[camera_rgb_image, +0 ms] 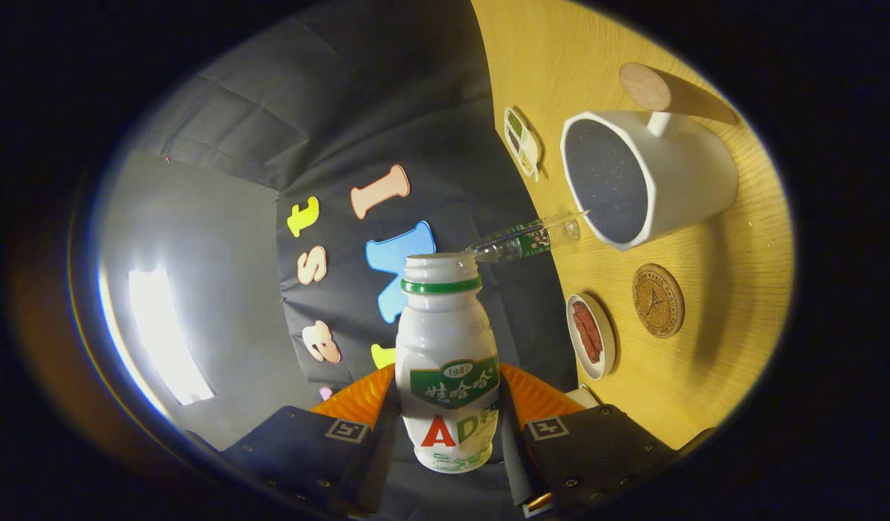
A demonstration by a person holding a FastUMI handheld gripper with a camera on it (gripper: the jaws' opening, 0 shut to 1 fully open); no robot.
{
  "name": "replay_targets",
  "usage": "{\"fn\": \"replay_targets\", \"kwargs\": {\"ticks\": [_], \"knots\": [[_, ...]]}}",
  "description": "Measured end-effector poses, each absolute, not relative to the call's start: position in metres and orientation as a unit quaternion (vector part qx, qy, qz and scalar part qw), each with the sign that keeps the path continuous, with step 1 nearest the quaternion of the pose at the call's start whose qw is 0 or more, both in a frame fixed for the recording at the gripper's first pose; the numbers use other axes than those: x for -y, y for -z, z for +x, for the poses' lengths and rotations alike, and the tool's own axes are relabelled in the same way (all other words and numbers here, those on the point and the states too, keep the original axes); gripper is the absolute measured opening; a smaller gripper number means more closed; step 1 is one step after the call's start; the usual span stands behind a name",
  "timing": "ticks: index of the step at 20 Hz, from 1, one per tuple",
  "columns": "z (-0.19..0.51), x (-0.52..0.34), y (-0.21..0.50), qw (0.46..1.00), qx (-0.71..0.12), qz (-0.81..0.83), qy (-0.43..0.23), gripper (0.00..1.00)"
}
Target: Take the bottle from table, then pour the juice into the cup, finally place the bottle on the coaster
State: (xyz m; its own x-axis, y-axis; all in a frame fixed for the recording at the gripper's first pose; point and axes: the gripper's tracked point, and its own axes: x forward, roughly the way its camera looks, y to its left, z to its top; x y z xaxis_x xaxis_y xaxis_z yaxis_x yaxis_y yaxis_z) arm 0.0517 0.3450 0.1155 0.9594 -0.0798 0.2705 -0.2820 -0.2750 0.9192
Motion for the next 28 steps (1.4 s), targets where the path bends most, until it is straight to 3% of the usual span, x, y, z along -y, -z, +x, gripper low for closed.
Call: {"fn": "replay_targets", "kwargs": {"ticks": [28], "knots": [[0.0470,-0.3416,-0.1193,0.546,0.133,0.823,-0.080,0.65]]}}
